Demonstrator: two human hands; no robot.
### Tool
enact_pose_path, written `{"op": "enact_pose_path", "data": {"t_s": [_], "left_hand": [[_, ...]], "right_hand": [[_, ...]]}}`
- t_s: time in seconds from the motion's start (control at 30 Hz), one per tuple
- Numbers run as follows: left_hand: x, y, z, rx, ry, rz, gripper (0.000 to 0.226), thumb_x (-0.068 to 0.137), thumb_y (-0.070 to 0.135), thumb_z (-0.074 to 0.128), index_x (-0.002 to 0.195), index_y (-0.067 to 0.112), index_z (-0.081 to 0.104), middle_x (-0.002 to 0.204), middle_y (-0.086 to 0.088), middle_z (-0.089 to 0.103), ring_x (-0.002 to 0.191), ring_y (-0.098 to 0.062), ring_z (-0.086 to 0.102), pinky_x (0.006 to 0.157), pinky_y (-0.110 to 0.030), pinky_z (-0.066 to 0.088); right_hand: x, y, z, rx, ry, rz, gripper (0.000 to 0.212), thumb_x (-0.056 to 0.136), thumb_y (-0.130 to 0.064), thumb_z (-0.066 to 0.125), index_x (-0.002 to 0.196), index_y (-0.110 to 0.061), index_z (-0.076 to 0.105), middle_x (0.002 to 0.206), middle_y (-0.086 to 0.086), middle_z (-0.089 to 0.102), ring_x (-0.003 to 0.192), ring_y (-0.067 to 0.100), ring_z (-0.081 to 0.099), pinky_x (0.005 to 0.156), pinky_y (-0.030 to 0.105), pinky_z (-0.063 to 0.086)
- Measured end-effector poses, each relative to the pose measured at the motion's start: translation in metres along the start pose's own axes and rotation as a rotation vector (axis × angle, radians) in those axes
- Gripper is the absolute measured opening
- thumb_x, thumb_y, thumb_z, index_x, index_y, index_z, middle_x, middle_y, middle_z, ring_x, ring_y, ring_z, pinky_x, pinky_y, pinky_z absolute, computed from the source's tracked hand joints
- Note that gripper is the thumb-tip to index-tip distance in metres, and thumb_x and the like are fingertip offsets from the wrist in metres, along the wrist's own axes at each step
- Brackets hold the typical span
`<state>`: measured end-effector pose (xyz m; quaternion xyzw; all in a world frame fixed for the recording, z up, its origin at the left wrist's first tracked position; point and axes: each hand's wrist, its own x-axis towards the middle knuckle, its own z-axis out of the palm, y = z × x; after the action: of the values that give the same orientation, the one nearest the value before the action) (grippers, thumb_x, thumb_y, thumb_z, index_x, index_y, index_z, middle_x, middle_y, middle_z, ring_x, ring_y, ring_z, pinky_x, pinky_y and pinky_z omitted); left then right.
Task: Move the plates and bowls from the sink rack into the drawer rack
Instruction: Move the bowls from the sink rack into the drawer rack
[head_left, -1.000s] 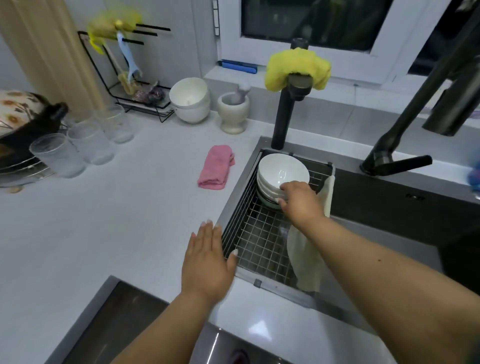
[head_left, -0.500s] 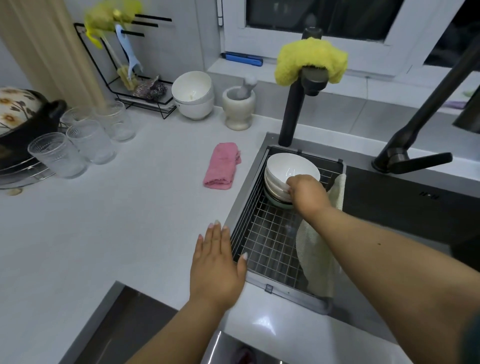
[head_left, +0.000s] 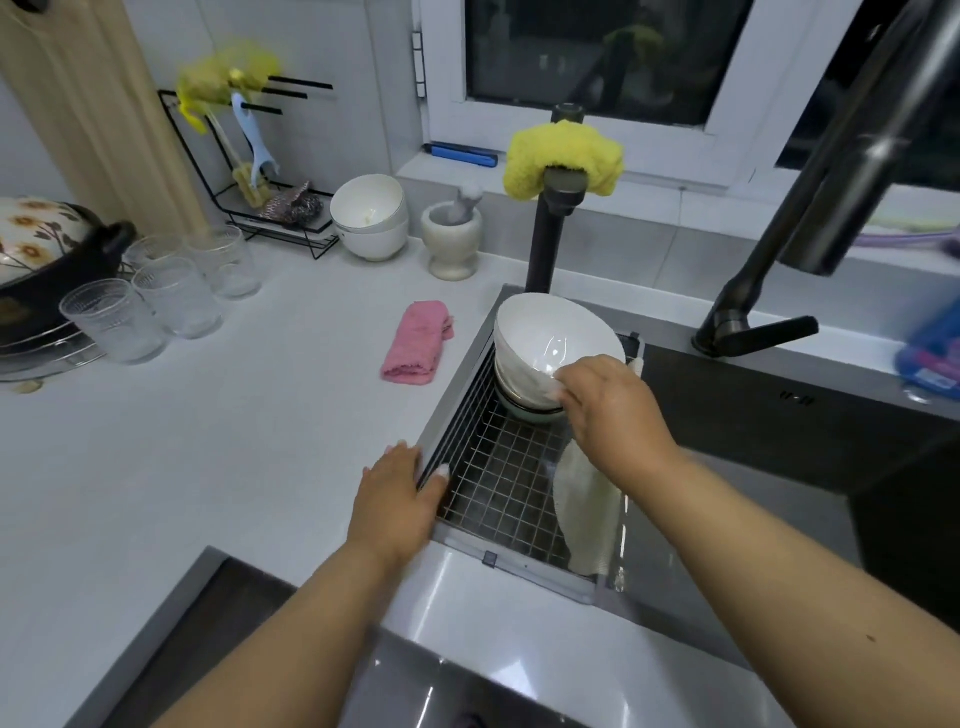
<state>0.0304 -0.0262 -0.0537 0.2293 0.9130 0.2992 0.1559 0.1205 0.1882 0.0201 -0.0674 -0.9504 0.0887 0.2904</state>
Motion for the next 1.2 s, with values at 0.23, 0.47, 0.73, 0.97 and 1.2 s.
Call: {"op": "enact_pose_path", "data": {"t_s": [0.23,0.47,0.73,0.97,1.2], "left_hand": [[-0.036,0.092,-0.029,-1.157,-0.118,-0.338,0.047,0.093,0.058,0.043,0.125,0.023,0.049,0.120,-0.008,0.059,0.109,-0.029,0.061,0.089,-0.047,0.053],[-0.106,0.109,-0.018,-1.343,-0.094,-0.510,0.044,0.093,0.032,0.054,0.130,0.009,0.049,0.116,-0.018,0.063,0.097,-0.034,0.066,0.063,-0.040,0.060],[-0.201,0.097,-0.030,-1.469,0.248,-0.556,0.015,0.096,0.027,0.049,0.100,0.014,0.053,0.106,-0.016,0.063,0.096,-0.033,0.064,0.075,-0.048,0.057],[-0.287,0.058,-0.052,-1.552,0.524,-0.571,0.029,0.097,0.037,0.047,0.120,0.019,0.054,0.116,-0.011,0.062,0.102,-0.032,0.062,0.069,-0.047,0.058],[-0.395,0.005,-0.073,-1.626,0.765,-0.558,0.025,0.097,0.041,0.046,0.106,0.021,0.059,0.107,-0.013,0.066,0.097,-0.033,0.064,0.078,-0.051,0.056]], "right_hand": [[-0.063,-0.024,-0.025,0.104,-0.061,-0.189,0.027,0.060,0.006,0.081,0.074,-0.010,0.065,0.070,0.003,0.061,0.065,0.023,0.056,0.061,0.024,0.041],[-0.100,-0.042,-0.056,0.230,-0.132,-0.363,0.022,0.083,-0.027,0.054,0.080,-0.011,0.069,0.076,0.002,0.065,0.070,0.022,0.060,0.064,0.030,0.051],[-0.115,-0.089,-0.081,0.599,-0.146,-0.098,0.049,0.089,-0.052,0.040,0.115,-0.019,0.065,0.117,-0.009,0.057,0.113,0.005,0.042,0.095,-0.001,0.017],[-0.128,-0.168,-0.077,0.926,-0.428,0.049,0.056,0.085,-0.058,0.038,0.132,-0.029,0.051,0.128,-0.007,0.049,0.121,0.011,0.044,0.100,0.026,0.037],[-0.171,-0.281,-0.085,1.284,-0.777,0.054,0.024,0.098,-0.036,0.046,0.122,-0.035,0.051,0.119,-0.021,0.057,0.110,-0.006,0.053,0.091,0.012,0.041]]}}
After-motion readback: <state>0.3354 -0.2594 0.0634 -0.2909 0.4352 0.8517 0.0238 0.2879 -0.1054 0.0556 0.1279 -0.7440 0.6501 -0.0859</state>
